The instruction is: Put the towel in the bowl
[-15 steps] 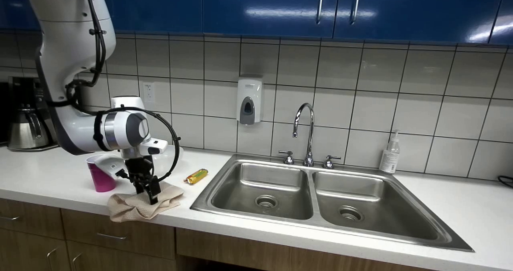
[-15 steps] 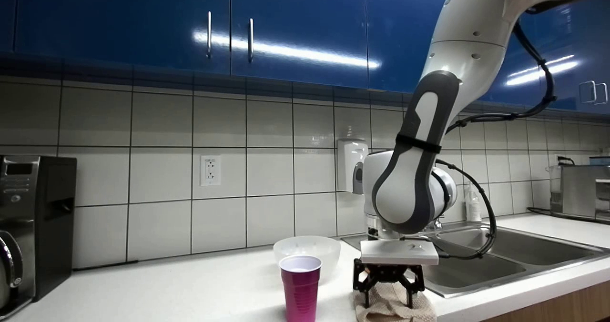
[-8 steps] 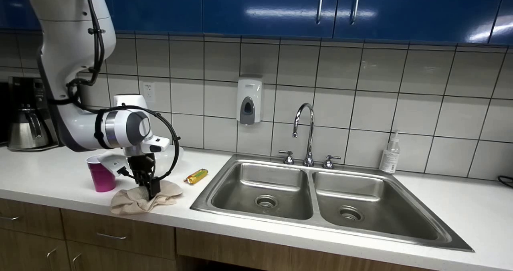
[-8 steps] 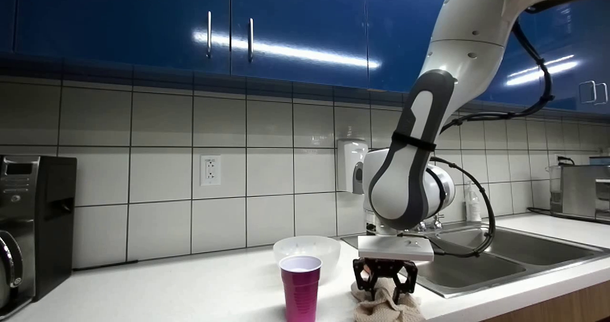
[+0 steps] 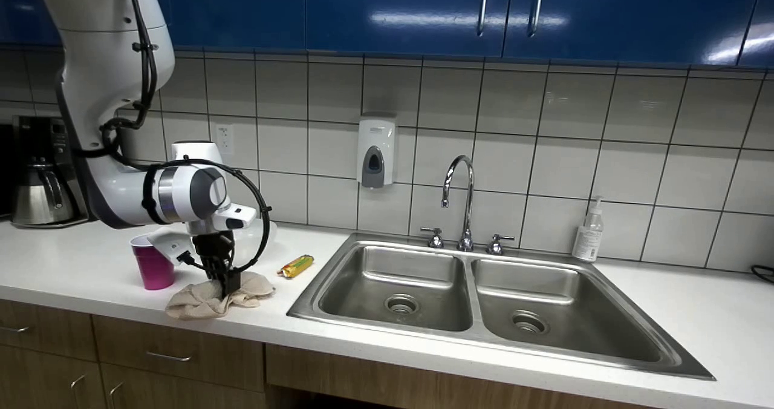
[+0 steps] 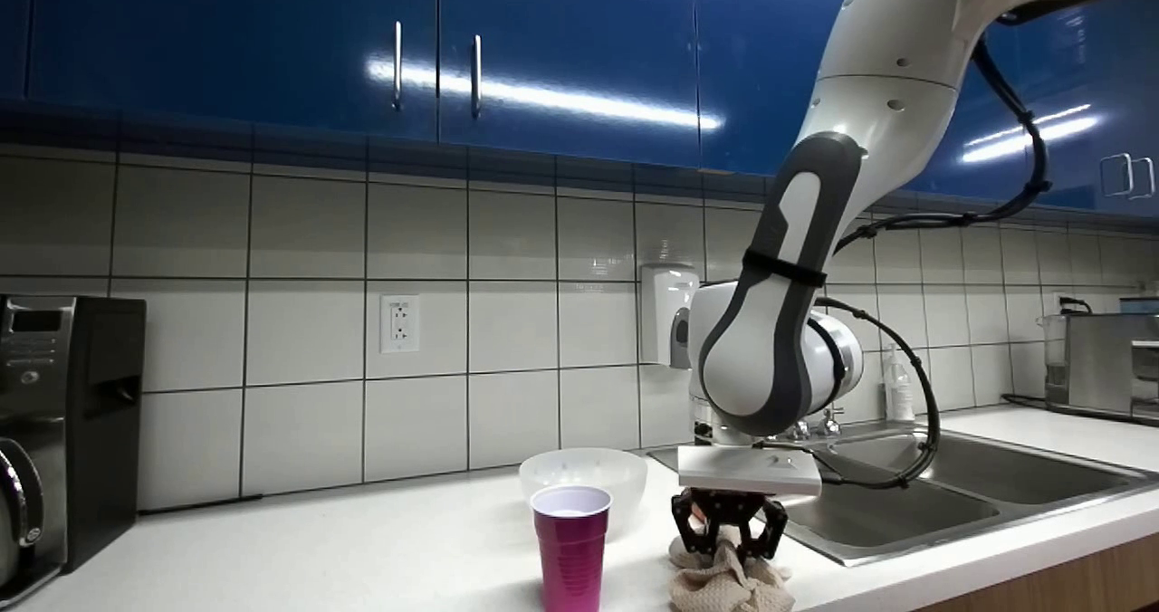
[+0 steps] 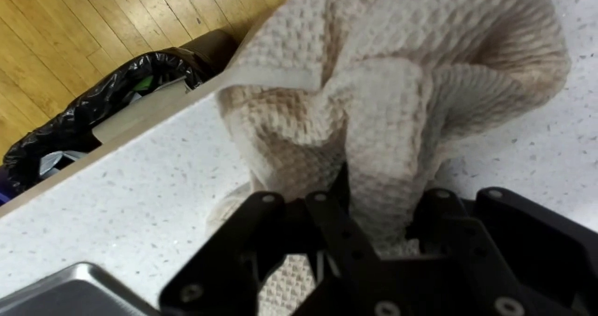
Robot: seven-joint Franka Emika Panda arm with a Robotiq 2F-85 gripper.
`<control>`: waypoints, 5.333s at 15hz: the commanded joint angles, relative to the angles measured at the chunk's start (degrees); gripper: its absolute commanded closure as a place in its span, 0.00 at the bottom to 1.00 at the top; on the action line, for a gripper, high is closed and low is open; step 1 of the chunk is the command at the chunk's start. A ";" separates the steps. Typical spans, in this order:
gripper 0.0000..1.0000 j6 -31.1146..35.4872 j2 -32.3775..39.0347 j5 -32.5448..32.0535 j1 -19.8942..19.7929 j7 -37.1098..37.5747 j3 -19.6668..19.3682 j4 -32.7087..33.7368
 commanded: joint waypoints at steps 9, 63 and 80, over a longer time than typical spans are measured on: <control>0.96 5.36 -12.84 -2.90 4.01 -0.53 -3.60 -4.34; 0.59 3.11 9.10 -8.51 11.80 8.07 -9.06 27.51; 0.00 4.81 6.20 -8.93 12.13 8.61 -8.85 24.72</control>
